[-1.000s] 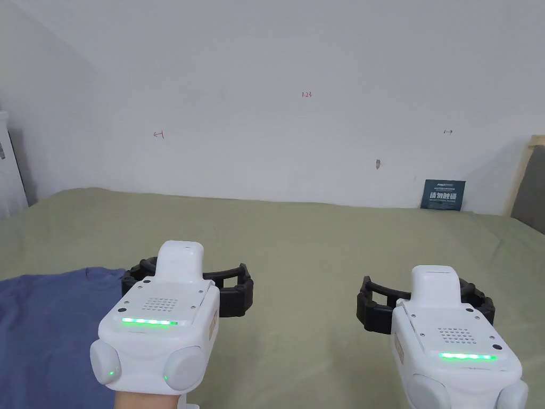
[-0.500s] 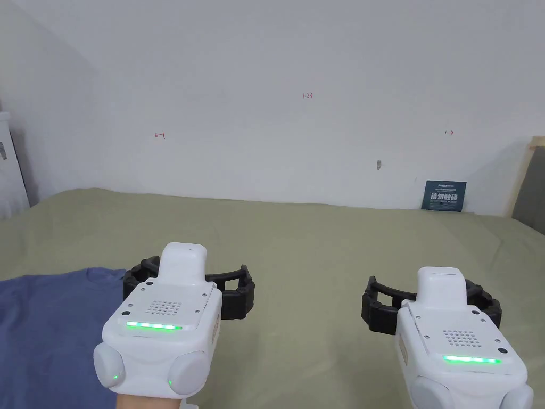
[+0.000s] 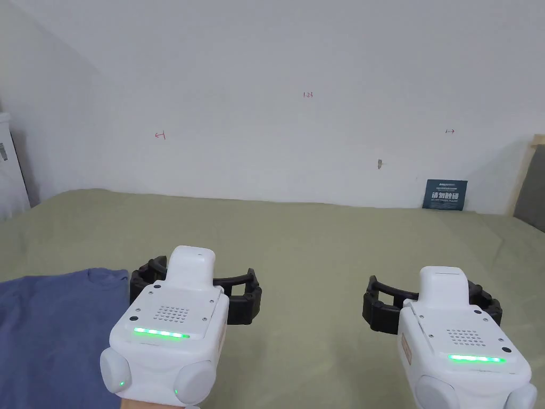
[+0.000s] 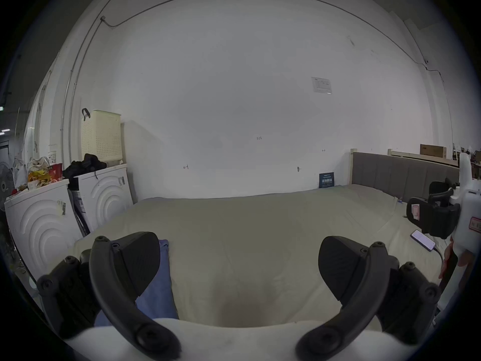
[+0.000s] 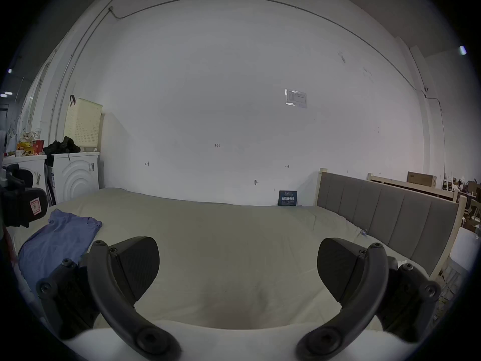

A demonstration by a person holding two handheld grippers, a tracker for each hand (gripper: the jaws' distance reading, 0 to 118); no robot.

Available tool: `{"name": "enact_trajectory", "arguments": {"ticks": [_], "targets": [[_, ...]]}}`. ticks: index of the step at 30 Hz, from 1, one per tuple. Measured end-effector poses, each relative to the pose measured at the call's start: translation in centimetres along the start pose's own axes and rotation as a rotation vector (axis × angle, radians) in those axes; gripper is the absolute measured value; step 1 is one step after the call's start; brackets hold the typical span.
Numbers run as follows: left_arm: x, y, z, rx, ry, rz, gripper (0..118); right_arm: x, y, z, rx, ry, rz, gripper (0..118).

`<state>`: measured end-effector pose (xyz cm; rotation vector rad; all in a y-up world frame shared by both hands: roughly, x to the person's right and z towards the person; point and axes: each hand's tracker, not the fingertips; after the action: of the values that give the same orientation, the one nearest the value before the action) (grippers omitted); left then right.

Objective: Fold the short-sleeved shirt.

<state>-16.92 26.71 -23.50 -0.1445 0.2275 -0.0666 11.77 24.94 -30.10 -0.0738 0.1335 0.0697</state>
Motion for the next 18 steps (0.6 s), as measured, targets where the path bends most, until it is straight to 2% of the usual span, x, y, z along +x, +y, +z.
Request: {"name": "enact_trajectory", "arguments": {"ticks": [3, 16, 17, 18], "targets": [[-0.2, 0.0, -0.1, -0.008, 0.008, 0.014, 118, 0.0, 0.0, 0.0, -0.023, 0.013, -0.011, 118], [-1.3, 0.3, -0.2, -0.030, 0.008, 0.068, 118, -0.6, 0.1, 0.1, -0.009, 0.002, 0.032, 118], [-1.3, 0.4, -0.2, -0.037, 0.007, 0.063, 118, -0.7, 0.2, 0.1, -0.017, 0.007, 0.038, 116], [-1.3, 0.4, -0.2, -0.045, 0.008, 0.057, 113, -0.7, 0.4, 0.3, -0.030, 0.020, 0.037, 109]]}}
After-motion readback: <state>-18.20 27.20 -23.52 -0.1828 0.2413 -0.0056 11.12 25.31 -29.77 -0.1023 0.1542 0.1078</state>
